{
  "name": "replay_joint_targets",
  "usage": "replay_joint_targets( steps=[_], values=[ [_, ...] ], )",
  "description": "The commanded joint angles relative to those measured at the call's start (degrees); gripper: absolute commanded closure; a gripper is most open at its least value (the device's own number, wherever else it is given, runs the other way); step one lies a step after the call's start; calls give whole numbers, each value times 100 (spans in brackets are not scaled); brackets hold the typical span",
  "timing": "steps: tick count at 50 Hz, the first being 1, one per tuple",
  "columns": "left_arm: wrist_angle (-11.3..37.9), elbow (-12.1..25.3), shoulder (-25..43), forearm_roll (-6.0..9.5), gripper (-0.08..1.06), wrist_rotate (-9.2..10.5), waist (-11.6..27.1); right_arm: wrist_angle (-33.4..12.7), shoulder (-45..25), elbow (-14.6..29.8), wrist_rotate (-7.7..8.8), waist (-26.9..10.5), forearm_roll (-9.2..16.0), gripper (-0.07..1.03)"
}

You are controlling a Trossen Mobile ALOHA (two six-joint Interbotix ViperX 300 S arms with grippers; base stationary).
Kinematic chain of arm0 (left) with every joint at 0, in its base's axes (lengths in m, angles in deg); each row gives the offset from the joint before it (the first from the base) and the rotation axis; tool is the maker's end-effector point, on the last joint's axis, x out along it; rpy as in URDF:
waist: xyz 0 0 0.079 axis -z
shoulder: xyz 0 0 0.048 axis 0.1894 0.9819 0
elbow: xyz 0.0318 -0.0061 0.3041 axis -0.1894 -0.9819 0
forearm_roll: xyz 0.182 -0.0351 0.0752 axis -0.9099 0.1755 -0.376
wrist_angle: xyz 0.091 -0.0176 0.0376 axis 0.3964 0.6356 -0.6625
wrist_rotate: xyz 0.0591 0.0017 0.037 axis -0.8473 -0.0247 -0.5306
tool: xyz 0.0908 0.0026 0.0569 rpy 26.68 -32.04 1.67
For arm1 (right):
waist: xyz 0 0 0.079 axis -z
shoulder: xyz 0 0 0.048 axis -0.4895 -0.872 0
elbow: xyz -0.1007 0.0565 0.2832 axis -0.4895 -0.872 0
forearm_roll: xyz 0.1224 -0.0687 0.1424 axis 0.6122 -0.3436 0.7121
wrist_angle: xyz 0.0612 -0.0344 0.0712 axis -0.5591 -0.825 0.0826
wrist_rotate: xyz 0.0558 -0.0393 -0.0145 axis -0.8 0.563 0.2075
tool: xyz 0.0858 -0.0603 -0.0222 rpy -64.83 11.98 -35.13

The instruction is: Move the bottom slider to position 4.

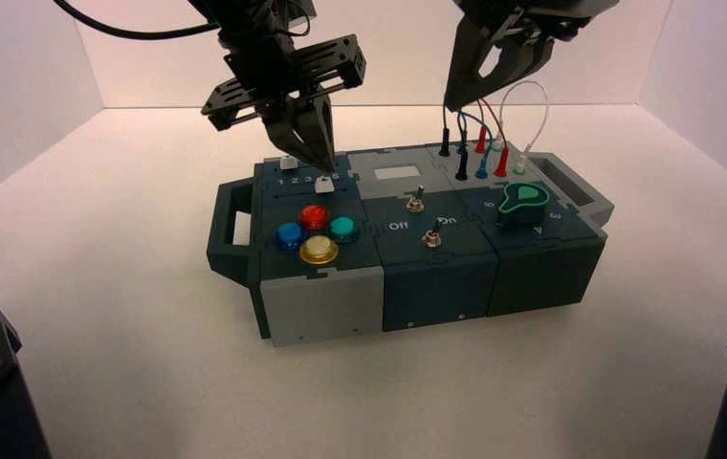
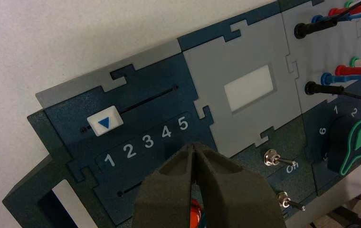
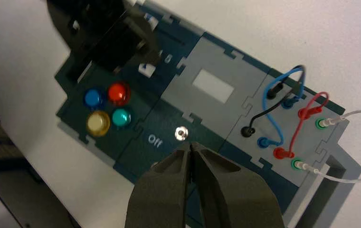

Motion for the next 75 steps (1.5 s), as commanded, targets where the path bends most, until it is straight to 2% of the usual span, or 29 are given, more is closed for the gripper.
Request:
replay_joint_targets(
  steps=[1, 4, 5, 8, 9, 13, 16, 18, 20, 22, 23, 27, 29, 35, 41, 55, 75],
  values=[
    [-9, 132, -97, 18, 101, -18, 35, 167, -35, -26, 527, 308, 791, 98],
    [-9, 132, -97, 18, 101, -26, 44, 158, -97, -53, 1055, 360, 1362, 98],
    [-9, 123, -97, 18, 101, -26, 35, 158, -114, -53, 1143, 369, 1459, 98],
    [0, 123, -105, 18, 101, -35, 35, 158, -193, -26, 1626, 378, 1986, 98],
    [0, 123, -105, 18, 101, -35, 35, 149, -211, -18, 1696, 378, 2065, 98],
    [0, 132, -105, 18, 101, -44, 35, 70, -431, 44, 2180, 439, 2522, 98],
    [0, 141, -105, 18, 101, -44, 35, -44, -633, 105, 2426, 527, 2769, 98],
    [0, 141, -105, 18, 101, -53, 44, -79, -677, 123, 2479, 554, 2804, 98],
    [0, 141, -105, 18, 101, -53, 35, -176, -844, 185, 2698, 633, 2997, 98],
    [18, 141, -114, 18, 101, -62, 35, -281, -1037, 264, 3085, 738, 3331, 98],
    [26, 132, -114, 18, 101, -62, 44, -352, -1125, 299, 3349, 835, 3568, 98],
    [44, 149, -114, 18, 101, -53, 35, -519, -1266, 396, 3735, 1063, 3911, 98],
    [53, 158, -123, 18, 101, -53, 35, -624, -1336, 457, 3858, 1169, 4034, 98],
    [88, 167, -149, 18, 101, -44, 44, -694, -1477, 554, 3920, 1213, 4043, 98],
    [88, 193, -141, 26, 101, -9, 35, -580, -1538, 598, 3920, 1213, 3946, 98],
    [193, 281, -114, 18, 101, 9, 79, -642, -1916, 712, 3929, 1380, 3938, 98],
    [229, 264, -105, 18, 101, 9, 79, -712, -1942, 809, 3929, 1477, 3929, 98]
  ],
)
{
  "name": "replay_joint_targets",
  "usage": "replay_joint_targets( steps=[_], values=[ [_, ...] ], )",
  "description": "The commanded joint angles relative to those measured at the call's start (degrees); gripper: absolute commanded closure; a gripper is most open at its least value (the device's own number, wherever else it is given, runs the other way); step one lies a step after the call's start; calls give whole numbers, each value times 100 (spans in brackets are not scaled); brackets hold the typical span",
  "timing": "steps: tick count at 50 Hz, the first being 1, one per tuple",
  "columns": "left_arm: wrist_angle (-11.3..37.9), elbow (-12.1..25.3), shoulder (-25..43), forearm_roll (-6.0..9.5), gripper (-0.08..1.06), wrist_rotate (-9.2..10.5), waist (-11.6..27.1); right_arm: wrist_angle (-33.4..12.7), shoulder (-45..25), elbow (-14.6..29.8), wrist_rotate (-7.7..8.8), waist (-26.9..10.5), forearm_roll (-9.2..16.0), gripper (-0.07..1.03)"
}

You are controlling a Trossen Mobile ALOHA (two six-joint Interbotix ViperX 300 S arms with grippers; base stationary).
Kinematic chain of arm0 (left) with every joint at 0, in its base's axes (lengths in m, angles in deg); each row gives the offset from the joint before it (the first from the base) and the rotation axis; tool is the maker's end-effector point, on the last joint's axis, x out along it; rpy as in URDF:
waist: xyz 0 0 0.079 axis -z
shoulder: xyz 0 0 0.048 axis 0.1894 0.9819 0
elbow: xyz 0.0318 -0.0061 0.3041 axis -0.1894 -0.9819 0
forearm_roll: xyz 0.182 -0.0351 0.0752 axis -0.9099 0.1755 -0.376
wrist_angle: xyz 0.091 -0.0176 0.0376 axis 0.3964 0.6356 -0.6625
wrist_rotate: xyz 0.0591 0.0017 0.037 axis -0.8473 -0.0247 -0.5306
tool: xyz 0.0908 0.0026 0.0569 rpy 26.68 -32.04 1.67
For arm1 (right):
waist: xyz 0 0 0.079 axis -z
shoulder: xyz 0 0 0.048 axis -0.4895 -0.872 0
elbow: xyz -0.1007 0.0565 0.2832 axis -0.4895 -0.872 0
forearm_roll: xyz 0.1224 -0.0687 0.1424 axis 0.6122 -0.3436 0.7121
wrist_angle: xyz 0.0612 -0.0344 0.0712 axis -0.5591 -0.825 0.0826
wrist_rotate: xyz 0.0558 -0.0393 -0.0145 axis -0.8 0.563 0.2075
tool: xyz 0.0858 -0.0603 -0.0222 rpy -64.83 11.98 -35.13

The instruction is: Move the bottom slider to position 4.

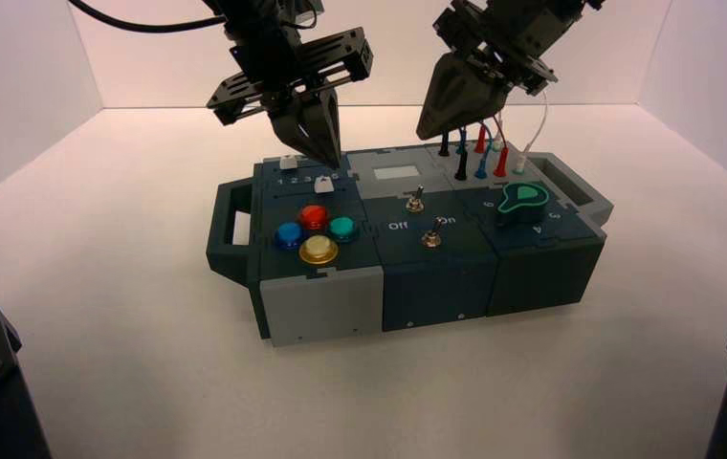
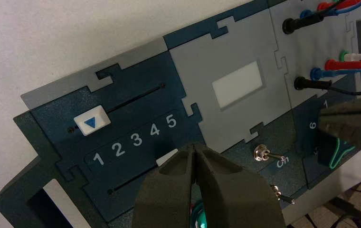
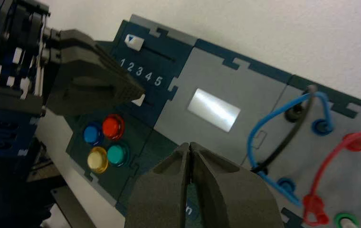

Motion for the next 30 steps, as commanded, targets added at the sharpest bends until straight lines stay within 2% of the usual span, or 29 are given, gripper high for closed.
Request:
replay_joint_targets(
  steps=[1, 30],
  values=[
    [0, 114, -105, 18, 101, 18, 35, -35, 62, 149, 53, 9, 18, 98],
    [0, 123, 123, 18, 101, -9, 35, -44, 70, 149, 53, 18, -9, 98]
  ],
)
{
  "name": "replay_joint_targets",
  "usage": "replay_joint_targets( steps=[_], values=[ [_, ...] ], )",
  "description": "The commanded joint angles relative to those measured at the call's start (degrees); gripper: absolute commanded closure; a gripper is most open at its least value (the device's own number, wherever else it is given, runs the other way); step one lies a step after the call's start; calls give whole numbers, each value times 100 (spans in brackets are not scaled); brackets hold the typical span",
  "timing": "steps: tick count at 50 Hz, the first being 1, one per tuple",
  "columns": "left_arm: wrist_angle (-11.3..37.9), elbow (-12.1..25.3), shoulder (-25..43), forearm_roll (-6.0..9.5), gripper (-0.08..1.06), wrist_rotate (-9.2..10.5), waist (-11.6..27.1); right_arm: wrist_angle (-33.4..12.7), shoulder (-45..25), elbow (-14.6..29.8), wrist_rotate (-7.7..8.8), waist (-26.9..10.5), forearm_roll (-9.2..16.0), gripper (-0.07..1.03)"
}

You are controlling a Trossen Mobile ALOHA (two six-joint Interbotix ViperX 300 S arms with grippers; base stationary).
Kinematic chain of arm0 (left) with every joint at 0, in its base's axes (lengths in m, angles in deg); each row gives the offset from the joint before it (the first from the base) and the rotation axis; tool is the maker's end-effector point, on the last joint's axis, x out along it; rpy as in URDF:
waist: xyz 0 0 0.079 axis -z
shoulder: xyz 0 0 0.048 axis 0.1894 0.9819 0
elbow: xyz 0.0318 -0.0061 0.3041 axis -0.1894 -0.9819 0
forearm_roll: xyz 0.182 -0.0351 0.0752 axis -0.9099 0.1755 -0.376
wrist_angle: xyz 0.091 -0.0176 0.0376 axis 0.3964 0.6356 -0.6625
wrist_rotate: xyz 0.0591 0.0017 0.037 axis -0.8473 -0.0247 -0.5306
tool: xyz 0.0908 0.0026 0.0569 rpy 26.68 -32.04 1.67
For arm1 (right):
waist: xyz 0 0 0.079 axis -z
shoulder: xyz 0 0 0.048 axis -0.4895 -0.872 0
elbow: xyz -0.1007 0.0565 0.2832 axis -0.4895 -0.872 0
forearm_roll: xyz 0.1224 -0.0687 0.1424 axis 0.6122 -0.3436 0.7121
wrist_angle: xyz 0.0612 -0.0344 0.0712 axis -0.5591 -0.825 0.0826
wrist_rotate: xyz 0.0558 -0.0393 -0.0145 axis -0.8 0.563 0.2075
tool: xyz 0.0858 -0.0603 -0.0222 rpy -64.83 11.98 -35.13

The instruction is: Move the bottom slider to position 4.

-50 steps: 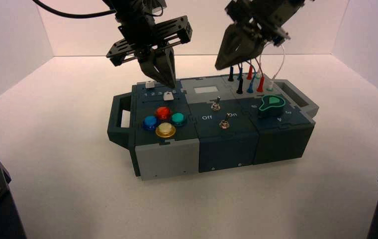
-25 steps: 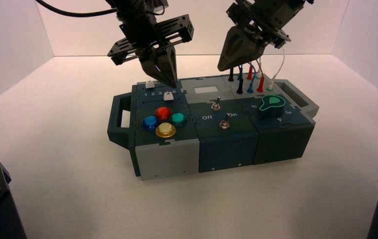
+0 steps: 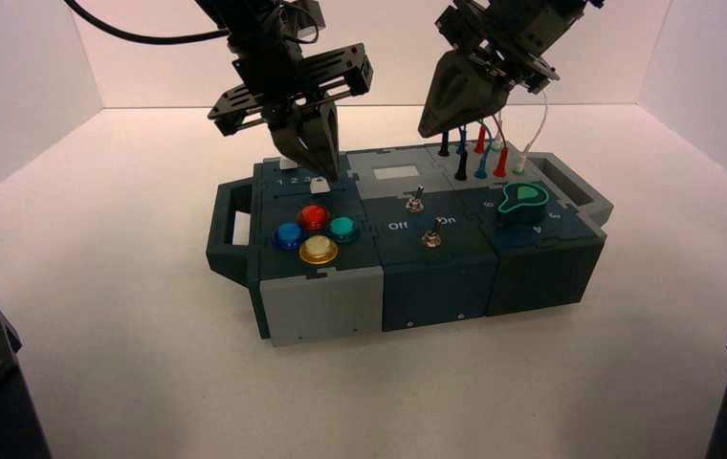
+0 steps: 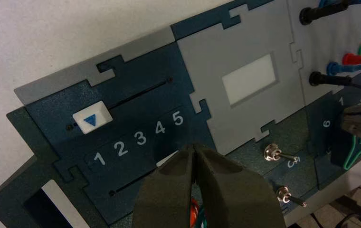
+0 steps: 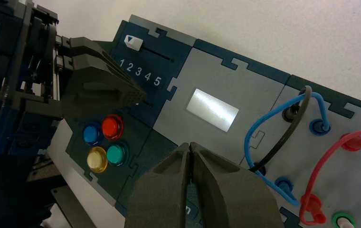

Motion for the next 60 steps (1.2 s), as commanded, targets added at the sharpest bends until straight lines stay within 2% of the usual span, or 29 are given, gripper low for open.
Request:
replay_joint_targets(
  steps=[1, 60],
  values=[
    [-9, 132, -70, 18, 101, -9, 35, -9, 62, 141, 44, 9, 9, 98],
    [132, 167, -264, -18, 101, -26, 26, -44, 62, 141, 53, 9, 9, 98]
  ],
)
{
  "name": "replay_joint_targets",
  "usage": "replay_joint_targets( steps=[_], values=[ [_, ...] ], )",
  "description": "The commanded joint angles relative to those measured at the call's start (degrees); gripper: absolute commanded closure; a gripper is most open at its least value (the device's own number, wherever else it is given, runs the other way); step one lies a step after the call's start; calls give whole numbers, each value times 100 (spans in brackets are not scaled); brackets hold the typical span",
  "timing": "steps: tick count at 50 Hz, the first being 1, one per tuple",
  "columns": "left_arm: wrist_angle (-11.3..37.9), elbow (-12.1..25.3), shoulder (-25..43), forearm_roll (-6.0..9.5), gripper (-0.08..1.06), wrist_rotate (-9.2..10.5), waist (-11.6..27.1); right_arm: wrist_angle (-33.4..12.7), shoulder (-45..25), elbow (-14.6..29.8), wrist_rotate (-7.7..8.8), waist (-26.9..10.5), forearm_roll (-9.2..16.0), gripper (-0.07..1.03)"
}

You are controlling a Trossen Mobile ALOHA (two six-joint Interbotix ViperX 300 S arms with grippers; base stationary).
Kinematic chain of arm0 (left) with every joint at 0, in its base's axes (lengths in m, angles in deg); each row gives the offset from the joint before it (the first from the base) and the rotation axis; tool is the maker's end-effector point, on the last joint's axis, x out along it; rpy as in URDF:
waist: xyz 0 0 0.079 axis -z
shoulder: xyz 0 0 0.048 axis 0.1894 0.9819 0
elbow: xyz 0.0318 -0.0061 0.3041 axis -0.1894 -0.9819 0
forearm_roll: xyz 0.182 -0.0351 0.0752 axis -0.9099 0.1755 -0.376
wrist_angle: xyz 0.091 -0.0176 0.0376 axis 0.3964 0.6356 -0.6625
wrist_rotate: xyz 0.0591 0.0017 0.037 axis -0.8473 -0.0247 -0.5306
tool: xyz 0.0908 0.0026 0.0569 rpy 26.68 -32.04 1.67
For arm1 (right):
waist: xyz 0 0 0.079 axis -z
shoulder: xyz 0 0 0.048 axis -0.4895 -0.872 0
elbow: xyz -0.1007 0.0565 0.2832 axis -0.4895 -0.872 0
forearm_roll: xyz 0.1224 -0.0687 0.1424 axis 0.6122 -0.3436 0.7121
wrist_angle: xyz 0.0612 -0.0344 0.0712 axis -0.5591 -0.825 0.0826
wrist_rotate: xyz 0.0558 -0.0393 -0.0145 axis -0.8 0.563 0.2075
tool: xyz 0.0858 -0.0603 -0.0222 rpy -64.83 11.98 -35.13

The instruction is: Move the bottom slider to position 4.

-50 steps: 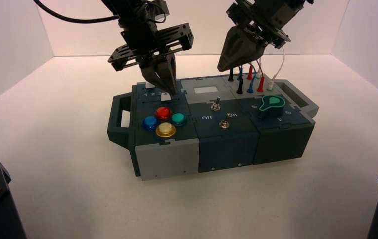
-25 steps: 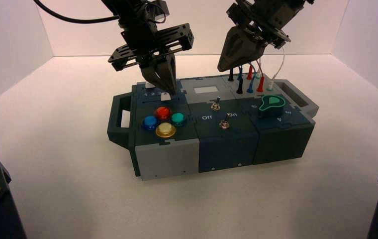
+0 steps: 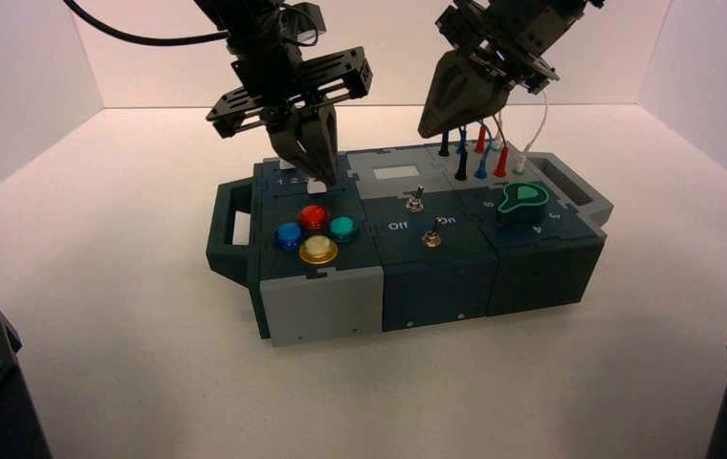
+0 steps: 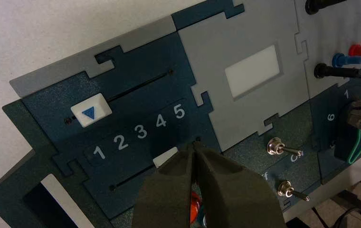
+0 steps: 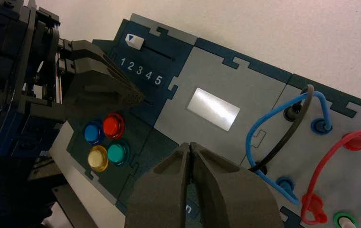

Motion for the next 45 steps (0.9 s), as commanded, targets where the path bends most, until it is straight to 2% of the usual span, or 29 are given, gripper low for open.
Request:
replay_joint_targets(
  steps=[1, 17, 26, 31, 38, 43, 45],
  values=[
    [-9, 167, -281, -9, 101, -9, 26, -18, 70, 149, 53, 9, 9, 98],
    [299, 185, -712, -9, 101, -9, 26, -132, 88, 167, 53, 18, 9, 98],
    [501, 114, -1160, -18, 101, -88, 26, -281, 185, 255, 26, 9, -79, 98],
    [738, 105, -1424, -53, 101, -105, 26, -422, 281, 290, -70, 9, -237, 98],
    [1046, 105, -1749, -62, 101, -114, 18, -668, 483, 352, -325, 35, -606, 98],
    [1151, 70, -1916, -79, 101, -141, 18, -809, 606, 396, -404, 44, -835, 98],
    [1160, 35, -2039, -97, 101, -176, 18, -940, 677, 431, -413, 44, -1002, 98]
  ],
)
